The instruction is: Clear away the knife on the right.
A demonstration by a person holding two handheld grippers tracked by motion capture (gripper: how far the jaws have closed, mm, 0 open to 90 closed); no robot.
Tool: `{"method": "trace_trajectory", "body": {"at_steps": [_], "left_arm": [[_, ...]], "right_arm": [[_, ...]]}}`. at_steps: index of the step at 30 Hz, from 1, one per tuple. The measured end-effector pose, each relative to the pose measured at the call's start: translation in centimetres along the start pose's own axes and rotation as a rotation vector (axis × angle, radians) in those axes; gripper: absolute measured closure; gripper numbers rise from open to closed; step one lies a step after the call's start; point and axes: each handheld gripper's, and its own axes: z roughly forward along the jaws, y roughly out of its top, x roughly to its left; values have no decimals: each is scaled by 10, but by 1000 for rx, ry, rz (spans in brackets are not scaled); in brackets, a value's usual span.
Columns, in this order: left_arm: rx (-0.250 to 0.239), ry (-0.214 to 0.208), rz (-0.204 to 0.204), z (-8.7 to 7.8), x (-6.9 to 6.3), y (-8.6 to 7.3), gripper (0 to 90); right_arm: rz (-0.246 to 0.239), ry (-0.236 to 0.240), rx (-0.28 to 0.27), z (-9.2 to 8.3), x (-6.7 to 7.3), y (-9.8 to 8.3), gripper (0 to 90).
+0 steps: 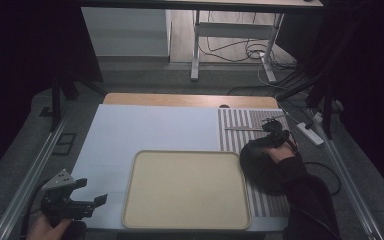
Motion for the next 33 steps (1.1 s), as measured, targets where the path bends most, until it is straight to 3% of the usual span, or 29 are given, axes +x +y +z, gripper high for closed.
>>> {"method": "trace_trajectory", "body": {"at_steps": [11,17,20,21,22,25,29,31,33], "left_arm": [[0,-1,0,0,0,0,63],[0,-2,1,0,0,0,63],[0,-1,1,0,0,0,63],[0,-1,1,0,0,0,63],[-2,-1,1,0,0,0,63],[-1,0,3,0,0,0,63],[3,1,4,0,0,0,63],[1,2,4,0,-1,0,63],[1,2,7,0,-1,0,63]], "right_arm": [[-4,-30,14,18,-8,14,5],[23,-43,34,24,-17,20,7],[10,-59,13,23,-26,24,200],[10,-59,13,23,-26,24,200],[9,-51,10,22,-28,25,263],[39,-61,5,20,-36,28,471],[86,-6,31,22,-49,31,763],[70,5,37,25,-53,33,892],[33,8,52,31,-54,36,900]]}}
